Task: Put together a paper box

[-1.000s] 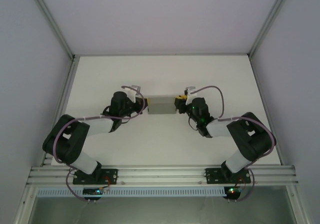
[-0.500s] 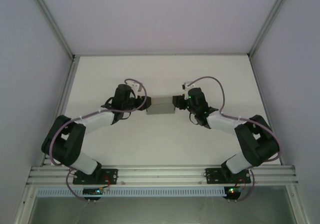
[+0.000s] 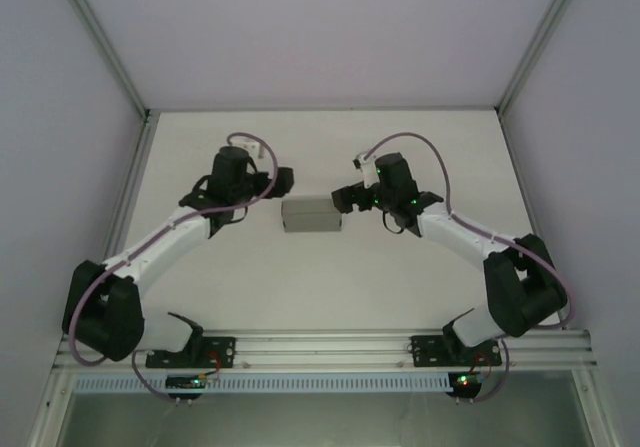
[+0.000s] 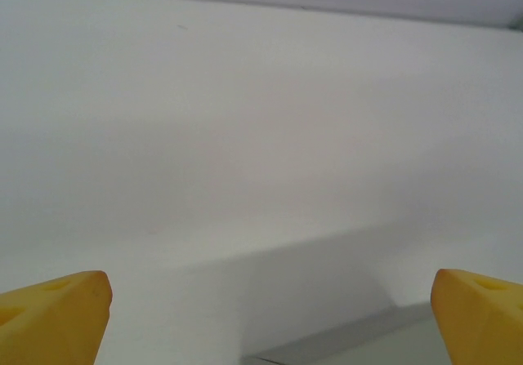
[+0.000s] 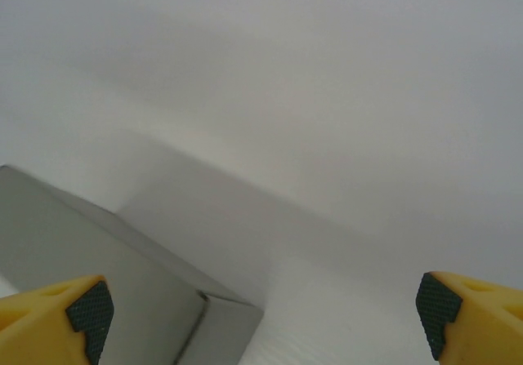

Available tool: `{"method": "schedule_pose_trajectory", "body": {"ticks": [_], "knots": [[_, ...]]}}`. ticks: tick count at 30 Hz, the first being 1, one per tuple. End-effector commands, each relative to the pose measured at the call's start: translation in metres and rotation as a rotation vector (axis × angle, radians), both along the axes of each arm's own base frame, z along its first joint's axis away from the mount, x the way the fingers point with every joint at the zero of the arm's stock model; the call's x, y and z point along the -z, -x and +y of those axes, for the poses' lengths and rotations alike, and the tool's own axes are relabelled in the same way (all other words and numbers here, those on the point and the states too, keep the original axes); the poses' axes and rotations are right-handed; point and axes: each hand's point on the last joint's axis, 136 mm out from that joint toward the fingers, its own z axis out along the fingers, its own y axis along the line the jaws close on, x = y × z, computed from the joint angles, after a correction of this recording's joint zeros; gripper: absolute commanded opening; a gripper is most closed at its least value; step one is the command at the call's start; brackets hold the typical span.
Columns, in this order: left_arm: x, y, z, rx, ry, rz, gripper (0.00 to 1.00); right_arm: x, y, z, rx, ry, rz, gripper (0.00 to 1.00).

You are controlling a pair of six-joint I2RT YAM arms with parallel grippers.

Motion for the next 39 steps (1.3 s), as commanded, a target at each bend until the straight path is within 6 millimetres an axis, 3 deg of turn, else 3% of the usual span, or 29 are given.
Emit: {"method": "schedule_pose_trajectory", "body": {"ticks": [1, 4, 7, 12, 18, 24, 25, 28, 30, 33, 35, 39], "knots": [[0.011, 0.002, 0.054, -0.182, -0.059, 0.076, 0.99, -0.030, 0.024, 0.034, -0.355, 0.071, -0.173, 0.98], [0.027, 0.007, 0.087, -0.271, -0.068, 0.129, 1.00, -0.023, 0.048, 0.054, -0.617, 0.190, -0.234, 0.98], [0.041, 0.015, 0.107, -0.331, -0.060, 0.173, 1.00, -0.002, 0.054, 0.063, -0.763, 0.341, -0.226, 0.98], [0.052, 0.023, 0.121, -0.368, -0.062, 0.196, 1.00, 0.015, 0.045, 0.081, -0.899, 0.436, -0.188, 0.98], [0.057, 0.027, 0.127, -0.375, -0.070, 0.206, 1.00, 0.047, 0.052, 0.085, -1.050, 0.561, -0.068, 0.98], [0.062, 0.028, 0.127, -0.377, -0.060, 0.212, 0.99, 0.075, 0.036, 0.089, -1.016, 0.723, -0.060, 0.92], [0.062, 0.028, 0.126, -0.375, -0.059, 0.214, 1.00, 0.079, 0.033, 0.090, -1.003, 0.739, -0.063, 0.89], [0.064, 0.028, 0.127, -0.379, -0.059, 0.223, 1.00, 0.088, 0.023, 0.092, -0.962, 0.817, -0.084, 0.61], [0.064, 0.029, 0.127, -0.379, -0.060, 0.226, 1.00, 0.092, 0.021, 0.094, -0.948, 0.838, -0.094, 0.58], [0.065, 0.031, 0.127, -0.376, -0.058, 0.231, 1.00, 0.095, 0.019, 0.087, -0.909, 0.882, -0.094, 0.48], [0.064, 0.033, 0.127, -0.377, -0.056, 0.227, 0.99, 0.085, -0.001, 0.094, -0.826, 0.897, -0.195, 0.43], [0.061, 0.036, 0.128, -0.379, -0.051, 0.211, 0.99, 0.075, -0.019, 0.085, -0.704, 0.967, -0.277, 0.44]]}}
